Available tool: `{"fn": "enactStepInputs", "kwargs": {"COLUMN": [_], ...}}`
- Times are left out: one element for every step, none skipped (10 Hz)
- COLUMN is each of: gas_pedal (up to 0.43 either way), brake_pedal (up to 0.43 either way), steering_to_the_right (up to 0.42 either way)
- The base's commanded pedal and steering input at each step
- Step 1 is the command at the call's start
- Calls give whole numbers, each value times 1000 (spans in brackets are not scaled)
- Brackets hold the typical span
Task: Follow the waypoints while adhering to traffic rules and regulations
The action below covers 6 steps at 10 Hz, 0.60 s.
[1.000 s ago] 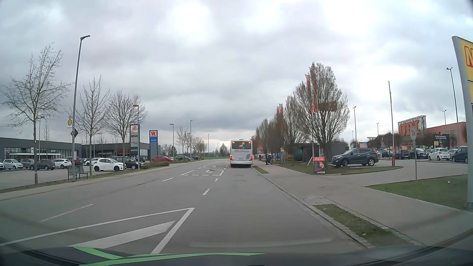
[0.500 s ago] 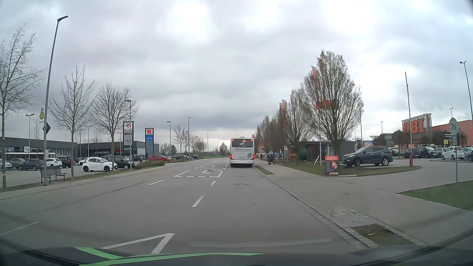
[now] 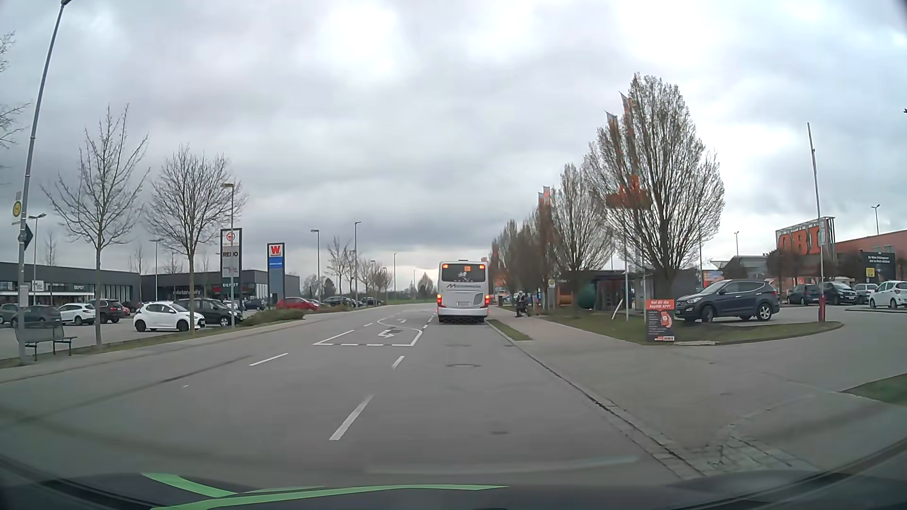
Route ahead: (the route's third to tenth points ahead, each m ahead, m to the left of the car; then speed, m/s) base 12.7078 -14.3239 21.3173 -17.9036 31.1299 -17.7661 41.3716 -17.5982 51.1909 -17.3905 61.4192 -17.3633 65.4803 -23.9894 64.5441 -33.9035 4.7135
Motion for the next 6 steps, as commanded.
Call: {"fn": "enactStepInputs", "kwargs": {"gas_pedal": [0,0,0,0,0,0], "brake_pedal": [201,201,201,201,201,201], "steering_to_the_right": [29,45,65,93,133,171]}}
